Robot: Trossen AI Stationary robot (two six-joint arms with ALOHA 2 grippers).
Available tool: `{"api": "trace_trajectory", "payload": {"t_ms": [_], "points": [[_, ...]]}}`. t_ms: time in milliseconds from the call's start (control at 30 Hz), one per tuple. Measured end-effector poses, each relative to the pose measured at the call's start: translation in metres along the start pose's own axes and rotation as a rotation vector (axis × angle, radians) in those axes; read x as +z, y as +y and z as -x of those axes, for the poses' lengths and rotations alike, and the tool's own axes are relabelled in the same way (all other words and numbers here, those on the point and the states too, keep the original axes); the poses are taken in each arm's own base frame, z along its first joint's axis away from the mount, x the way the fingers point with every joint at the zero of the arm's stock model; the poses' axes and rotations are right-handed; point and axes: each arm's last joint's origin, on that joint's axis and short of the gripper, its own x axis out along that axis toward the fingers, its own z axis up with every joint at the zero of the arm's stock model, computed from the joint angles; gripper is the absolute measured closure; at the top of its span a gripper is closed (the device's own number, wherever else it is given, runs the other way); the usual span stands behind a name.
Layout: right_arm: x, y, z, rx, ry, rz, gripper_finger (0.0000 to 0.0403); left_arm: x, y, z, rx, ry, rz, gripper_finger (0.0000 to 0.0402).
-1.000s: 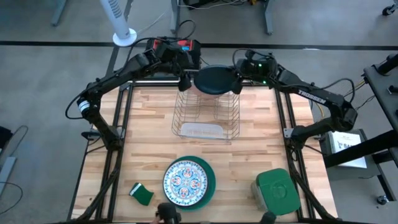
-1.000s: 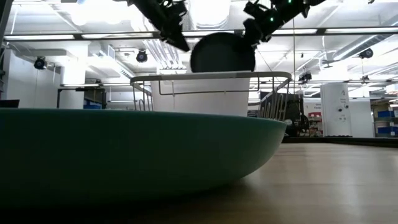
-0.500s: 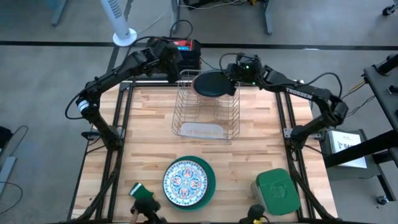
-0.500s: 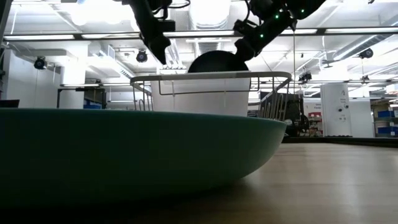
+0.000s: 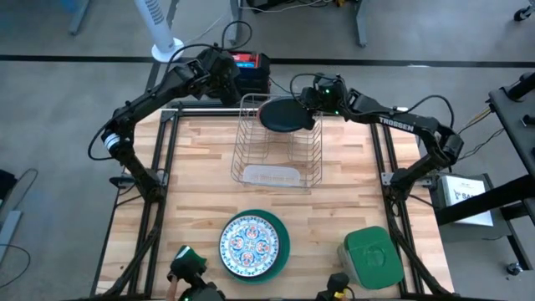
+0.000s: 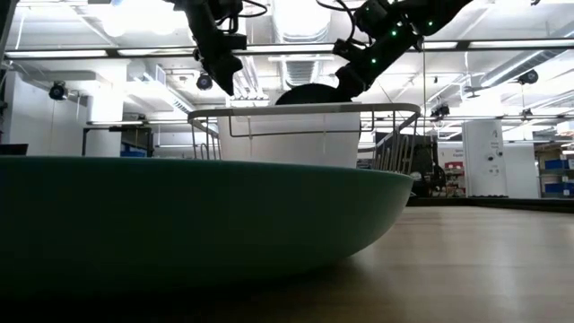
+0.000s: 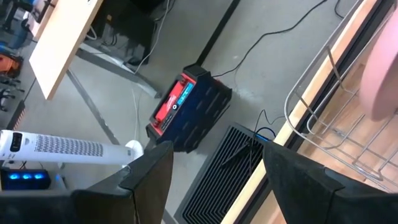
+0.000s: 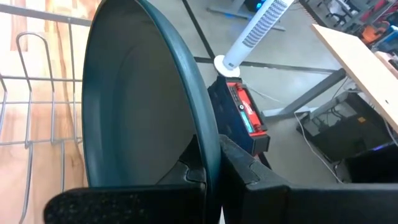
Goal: Sort dishes
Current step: Put the dark green plate in the dishwasher rack
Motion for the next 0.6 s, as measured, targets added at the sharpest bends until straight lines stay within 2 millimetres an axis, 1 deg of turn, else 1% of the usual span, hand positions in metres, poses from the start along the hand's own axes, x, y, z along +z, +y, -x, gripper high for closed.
{"api": "trace_trajectory", "payload": {"t_ms": [267, 600], "points": [[-0.0040, 0.0030, -0.0100, 0.016, 0.019, -0.001, 0.0401, 0.0000, -0.0001, 0.0000, -0.001, 0.000, 0.004, 0.0164], [-0.0039, 0.0033, -0.0101, 0.023, 0.026, -0.029, 0.0401, 0.0001, -0.0002, 0.0001, -0.002, -0.001, 0.012, 0.0164]]}}
